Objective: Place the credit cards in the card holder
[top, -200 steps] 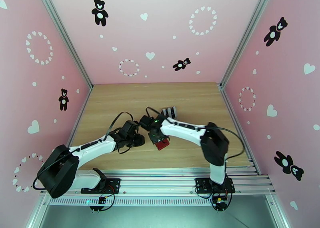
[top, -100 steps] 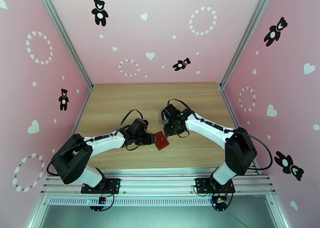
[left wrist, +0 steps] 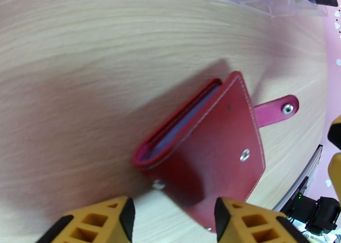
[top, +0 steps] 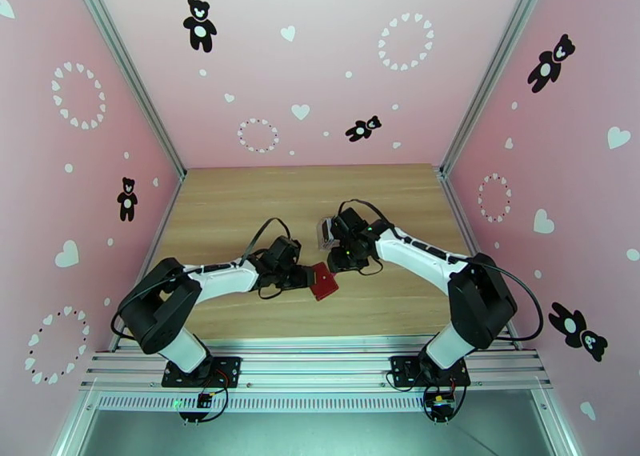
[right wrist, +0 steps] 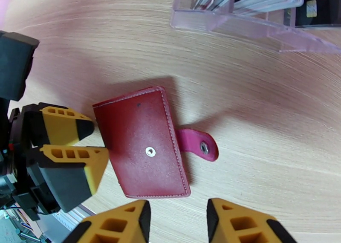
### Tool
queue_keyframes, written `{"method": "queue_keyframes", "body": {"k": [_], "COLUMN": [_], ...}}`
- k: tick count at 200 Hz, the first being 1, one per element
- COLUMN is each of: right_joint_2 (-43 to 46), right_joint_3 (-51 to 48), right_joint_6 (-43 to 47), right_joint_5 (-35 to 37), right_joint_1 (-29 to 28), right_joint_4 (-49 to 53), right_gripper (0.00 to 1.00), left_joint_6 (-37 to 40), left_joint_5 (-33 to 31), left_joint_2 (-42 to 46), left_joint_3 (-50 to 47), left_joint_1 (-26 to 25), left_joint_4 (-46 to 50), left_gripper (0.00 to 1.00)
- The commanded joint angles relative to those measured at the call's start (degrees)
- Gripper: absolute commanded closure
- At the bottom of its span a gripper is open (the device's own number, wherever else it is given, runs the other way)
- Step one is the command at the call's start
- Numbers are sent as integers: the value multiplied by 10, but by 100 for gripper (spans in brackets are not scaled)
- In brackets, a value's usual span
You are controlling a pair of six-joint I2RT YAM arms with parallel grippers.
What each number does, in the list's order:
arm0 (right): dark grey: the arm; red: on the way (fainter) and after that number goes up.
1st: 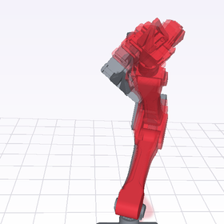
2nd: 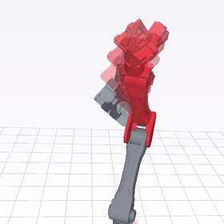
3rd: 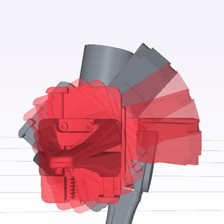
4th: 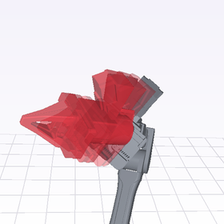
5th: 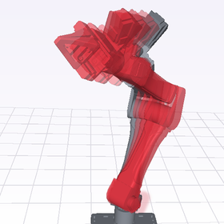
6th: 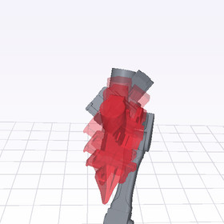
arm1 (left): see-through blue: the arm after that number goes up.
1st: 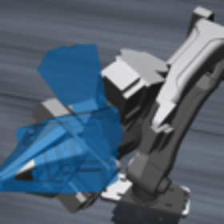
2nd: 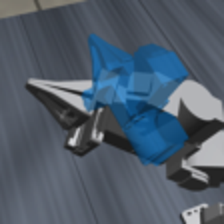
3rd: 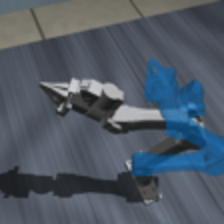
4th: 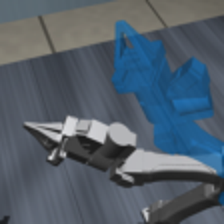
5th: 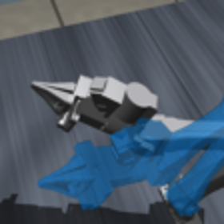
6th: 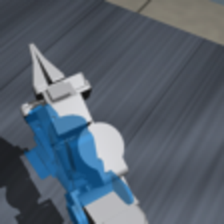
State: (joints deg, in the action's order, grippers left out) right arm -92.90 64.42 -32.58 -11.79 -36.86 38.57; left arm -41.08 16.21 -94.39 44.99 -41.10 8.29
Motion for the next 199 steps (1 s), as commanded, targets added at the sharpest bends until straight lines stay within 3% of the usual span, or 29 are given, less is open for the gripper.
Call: {"method": "queue_keyframes", "body": {"k": [1, 98, 199], "right_joint_2": [20, 21, 50], "right_joint_3": [-16, -36, -72], "right_joint_6": [3, -4, -29], "right_joint_5": [-17, -49, -61], "right_joint_1": [7, 30, 62], "right_joint_4": [-11, -32, -44], "right_gripper": [60, 61, 65], "left_joint_6": [0, 34, 52], "left_joint_5": [-8, -45, -23], "left_joint_2": [-19, -42, -83], "left_joint_3": [13, 87, 139], "left_joint_1": [-3, -4, -4], "left_joint_4": [3, 61, 60], "left_gripper": [45, 45, 46]}}
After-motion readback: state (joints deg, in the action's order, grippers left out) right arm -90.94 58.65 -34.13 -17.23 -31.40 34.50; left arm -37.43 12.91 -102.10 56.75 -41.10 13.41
